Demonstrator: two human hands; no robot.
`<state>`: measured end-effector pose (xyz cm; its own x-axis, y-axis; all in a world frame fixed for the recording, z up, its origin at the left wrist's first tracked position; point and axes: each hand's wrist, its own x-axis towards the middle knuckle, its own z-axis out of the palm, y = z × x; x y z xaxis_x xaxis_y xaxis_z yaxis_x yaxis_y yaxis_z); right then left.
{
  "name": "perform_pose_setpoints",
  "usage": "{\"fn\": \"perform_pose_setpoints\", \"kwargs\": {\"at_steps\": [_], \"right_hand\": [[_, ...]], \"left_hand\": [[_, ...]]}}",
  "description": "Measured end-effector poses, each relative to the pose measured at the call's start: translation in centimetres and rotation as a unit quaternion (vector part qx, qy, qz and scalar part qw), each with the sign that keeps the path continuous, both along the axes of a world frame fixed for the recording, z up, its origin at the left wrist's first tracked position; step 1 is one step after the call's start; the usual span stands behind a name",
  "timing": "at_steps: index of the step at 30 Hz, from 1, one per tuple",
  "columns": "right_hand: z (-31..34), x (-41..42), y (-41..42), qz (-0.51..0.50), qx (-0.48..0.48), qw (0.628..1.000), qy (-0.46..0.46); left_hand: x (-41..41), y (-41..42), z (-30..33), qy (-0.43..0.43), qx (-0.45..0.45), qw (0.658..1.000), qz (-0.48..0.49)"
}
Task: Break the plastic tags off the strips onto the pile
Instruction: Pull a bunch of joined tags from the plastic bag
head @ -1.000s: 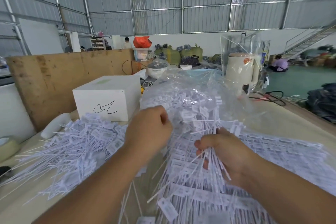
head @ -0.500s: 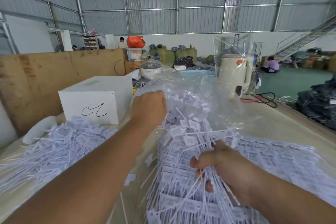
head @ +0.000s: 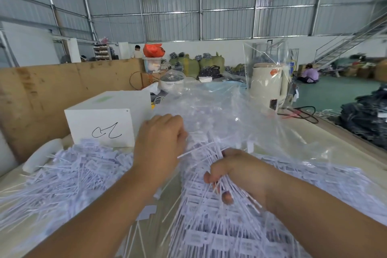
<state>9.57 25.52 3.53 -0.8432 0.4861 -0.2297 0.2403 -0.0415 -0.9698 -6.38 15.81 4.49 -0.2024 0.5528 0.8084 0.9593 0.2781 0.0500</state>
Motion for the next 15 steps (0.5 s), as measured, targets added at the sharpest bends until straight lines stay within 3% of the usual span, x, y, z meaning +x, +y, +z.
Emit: {"fn": "perform_pose_setpoints", "kwargs": {"at_steps": [3,8,11,13,15], "right_hand": [[-0.1,1.3,0.3,0.084,0.021,0.995,-0.049],[-0.3,3.7,1.4,0.139,0.006,0.988,-0.072],[-0.6,4.3,1.4,0.133,0.023,0.988,-0.075],[-0.7,4.2,0.8,0.110,0.049,0.989,-0.082],[-0.9,3.8,0.3,0.072,0.063,0.992,-0.077]], "left_hand": [[-1.3,-0.8,0.2,-0.255,-0.081,0.963,0.032],[-2.2,-2.0,1.6,-0.418,-0.227,0.878,-0.061],[-1.8,-1.6,2.3,-0.506,-0.222,0.828,-0.094],[-1.3,-0.9,2.5,-0.512,-0.206,0.830,-0.078],[-1.1,-0.3,2.3,-0.403,-0.223,0.888,-0.001]]}}
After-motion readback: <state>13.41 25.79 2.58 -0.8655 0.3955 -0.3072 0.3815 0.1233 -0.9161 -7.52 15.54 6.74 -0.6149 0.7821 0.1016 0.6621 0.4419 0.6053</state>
